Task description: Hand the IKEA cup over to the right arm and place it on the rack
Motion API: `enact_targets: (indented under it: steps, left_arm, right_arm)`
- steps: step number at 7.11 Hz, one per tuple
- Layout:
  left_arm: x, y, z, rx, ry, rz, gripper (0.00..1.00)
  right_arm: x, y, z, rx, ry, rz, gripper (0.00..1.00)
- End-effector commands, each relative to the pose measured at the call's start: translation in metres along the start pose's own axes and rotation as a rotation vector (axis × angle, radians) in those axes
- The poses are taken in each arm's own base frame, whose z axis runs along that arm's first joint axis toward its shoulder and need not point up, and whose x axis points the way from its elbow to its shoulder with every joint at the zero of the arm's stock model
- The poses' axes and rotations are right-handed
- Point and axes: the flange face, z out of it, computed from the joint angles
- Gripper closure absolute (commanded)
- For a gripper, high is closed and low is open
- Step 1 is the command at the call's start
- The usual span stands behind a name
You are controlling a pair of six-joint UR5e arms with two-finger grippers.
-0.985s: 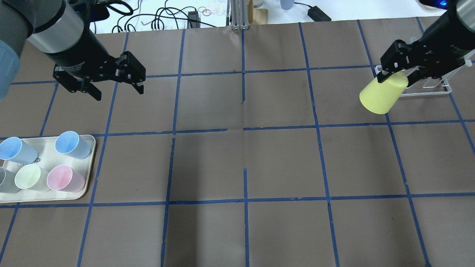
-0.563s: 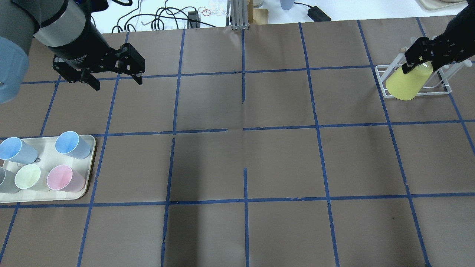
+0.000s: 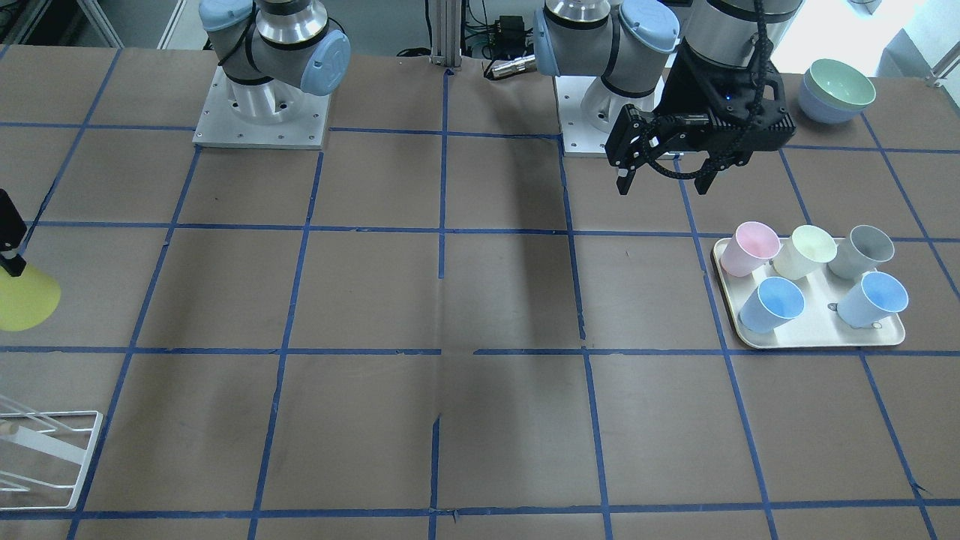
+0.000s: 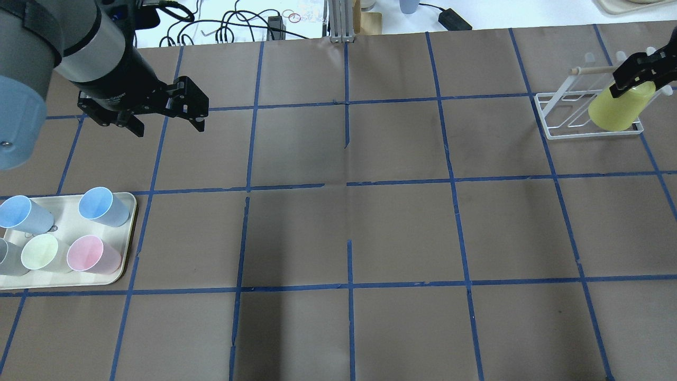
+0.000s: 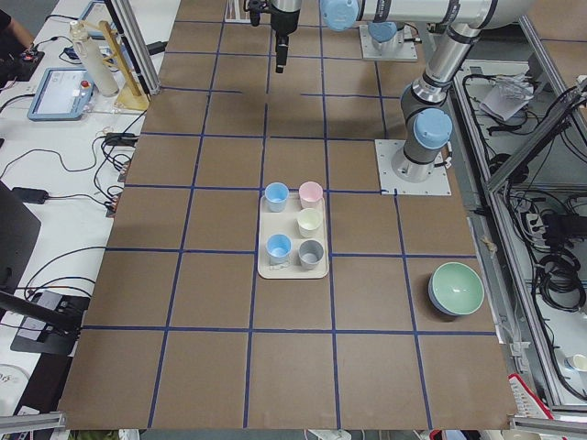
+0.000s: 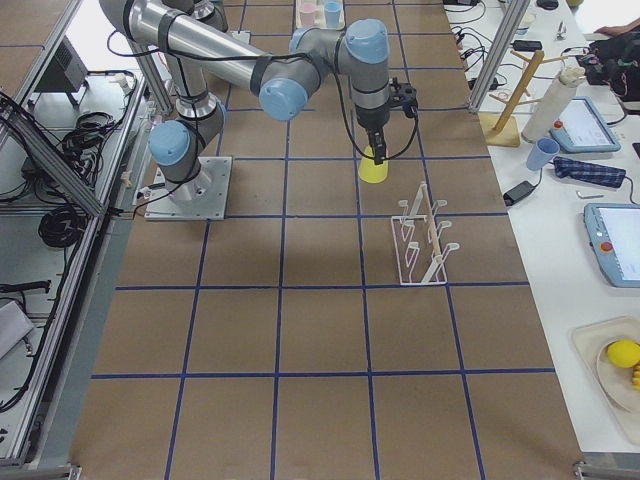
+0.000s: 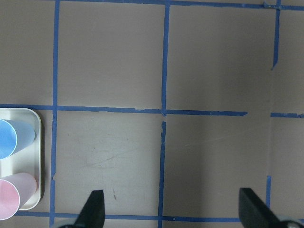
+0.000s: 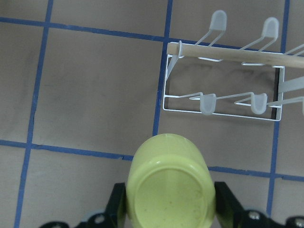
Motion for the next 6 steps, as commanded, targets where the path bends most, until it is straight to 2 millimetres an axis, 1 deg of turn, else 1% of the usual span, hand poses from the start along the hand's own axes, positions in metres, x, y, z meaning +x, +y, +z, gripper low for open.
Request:
enact_targets:
  steps: [1,2,3,4,5,6]
  left_arm:
    - [-0.004,-0.004,-0.002,-0.007,-0.039,0.028,0.00]
    - [-0.005,-0.005,0.000,-0.012,-0.056,0.030,0.00]
    - [-0.004,-0.007,0.002,-0.019,-0.052,0.031,0.00]
    - [-0.001,-0.009,0.000,-0.015,-0.048,0.033,0.00]
    - [0.003,-0.010,0.001,-0.016,-0.047,0.043,0.00]
    - [0.005,-0.010,0.001,-0.016,-0.046,0.046,0.00]
  right_arm:
    - [0.028,-0.019,0.029,0.009,0.004,-0.006,1.00]
    - [0.035,-0.029,0.039,0.026,0.016,-0.010,1.00]
    - [0.039,-0.033,0.044,0.031,0.019,-0.009,1.00]
    - [0.043,-0.037,0.055,0.033,0.021,-0.010,1.00]
    - [0.046,-0.040,0.061,0.040,0.024,-0.009,1.00]
    - [0.046,-0.040,0.062,0.041,0.023,-0.007,1.00]
